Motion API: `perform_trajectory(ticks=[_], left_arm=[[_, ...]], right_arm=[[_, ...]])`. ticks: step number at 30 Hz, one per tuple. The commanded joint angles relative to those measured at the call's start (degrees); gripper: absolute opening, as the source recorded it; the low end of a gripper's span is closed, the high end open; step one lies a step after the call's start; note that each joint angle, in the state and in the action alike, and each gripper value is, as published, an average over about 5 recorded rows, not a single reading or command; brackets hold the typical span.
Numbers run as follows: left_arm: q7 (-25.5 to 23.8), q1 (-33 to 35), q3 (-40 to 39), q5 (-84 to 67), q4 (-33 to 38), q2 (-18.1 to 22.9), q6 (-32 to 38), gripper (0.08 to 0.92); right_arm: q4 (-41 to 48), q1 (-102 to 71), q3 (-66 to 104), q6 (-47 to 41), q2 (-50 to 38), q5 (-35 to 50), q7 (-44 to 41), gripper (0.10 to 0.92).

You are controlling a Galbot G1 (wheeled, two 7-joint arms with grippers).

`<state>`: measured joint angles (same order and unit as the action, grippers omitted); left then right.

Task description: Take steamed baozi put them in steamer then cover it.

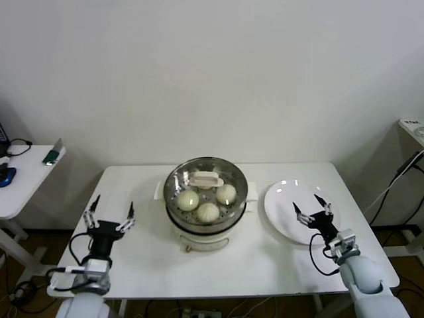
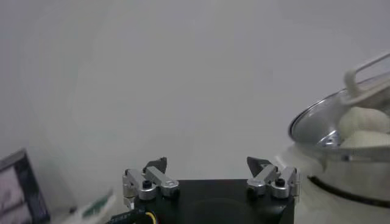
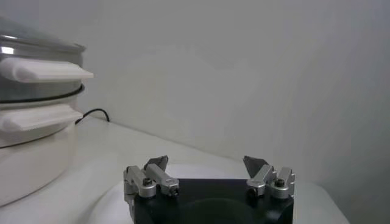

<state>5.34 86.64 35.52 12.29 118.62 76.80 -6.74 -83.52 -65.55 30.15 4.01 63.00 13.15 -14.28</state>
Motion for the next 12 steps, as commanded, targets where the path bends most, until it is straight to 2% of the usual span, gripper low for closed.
perform_trajectory(ticks=[1,12], left_arm=[[-0.12,5.4,8.31,-15.49,-7.17,6.54,12.19,0.823],[-0.09,4.9,6.44,-15.53,-7.72,6.08,11.38,0.823]], right_arm=[[-2.56,-2.4,1.33,2.0,0.32,1.28,-0.22,0.823],[-4.15,-4.2,2.31,2.81,0.74,2.03,-0.09,0.823]])
